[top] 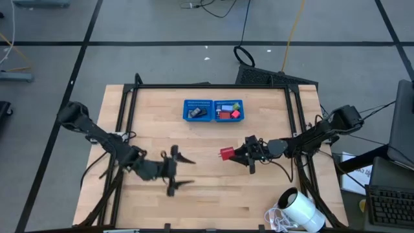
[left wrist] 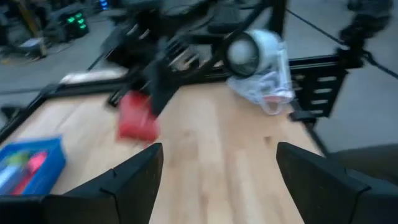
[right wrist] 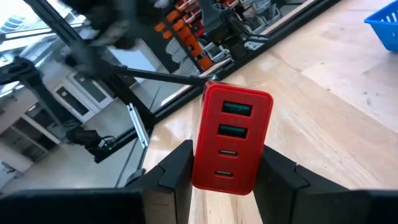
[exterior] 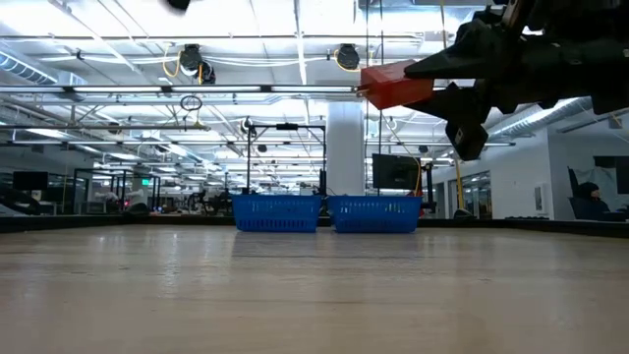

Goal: Pick & Place Office items
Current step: Put the red charger adapter into the right blue bin

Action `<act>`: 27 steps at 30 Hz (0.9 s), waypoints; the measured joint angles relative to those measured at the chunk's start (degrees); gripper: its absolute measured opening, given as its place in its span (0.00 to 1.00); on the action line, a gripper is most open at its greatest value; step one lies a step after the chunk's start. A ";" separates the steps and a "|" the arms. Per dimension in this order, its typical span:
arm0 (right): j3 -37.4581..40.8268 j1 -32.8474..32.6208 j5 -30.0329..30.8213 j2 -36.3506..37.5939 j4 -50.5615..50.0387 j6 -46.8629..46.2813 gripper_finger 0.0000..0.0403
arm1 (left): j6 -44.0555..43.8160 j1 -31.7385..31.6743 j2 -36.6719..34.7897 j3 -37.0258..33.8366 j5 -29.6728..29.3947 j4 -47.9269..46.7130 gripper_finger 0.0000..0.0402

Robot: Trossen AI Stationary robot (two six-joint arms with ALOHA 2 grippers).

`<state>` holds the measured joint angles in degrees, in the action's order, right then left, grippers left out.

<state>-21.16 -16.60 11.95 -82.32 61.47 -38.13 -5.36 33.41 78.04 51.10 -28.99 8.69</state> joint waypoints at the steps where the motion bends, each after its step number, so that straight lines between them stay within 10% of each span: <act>1: 0.02 0.02 0.04 0.00 0.01 -0.01 0.29 | -0.82 -0.70 -1.62 -3.48 0.00 2.36 0.79; 20: 0.00 0.02 0.08 0.02 0.56 1.14 0.29 | -2.88 -11.73 -57.73 -35.02 0.58 -1.02 0.79; 27: -0.03 0.07 0.12 0.00 0.47 1.77 0.29 | -6.83 -11.70 -67.32 -44.42 6.64 -0.97 0.77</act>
<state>-21.19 -16.53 12.08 -82.32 61.94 -36.36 -12.19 21.71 10.72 6.68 -22.35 7.72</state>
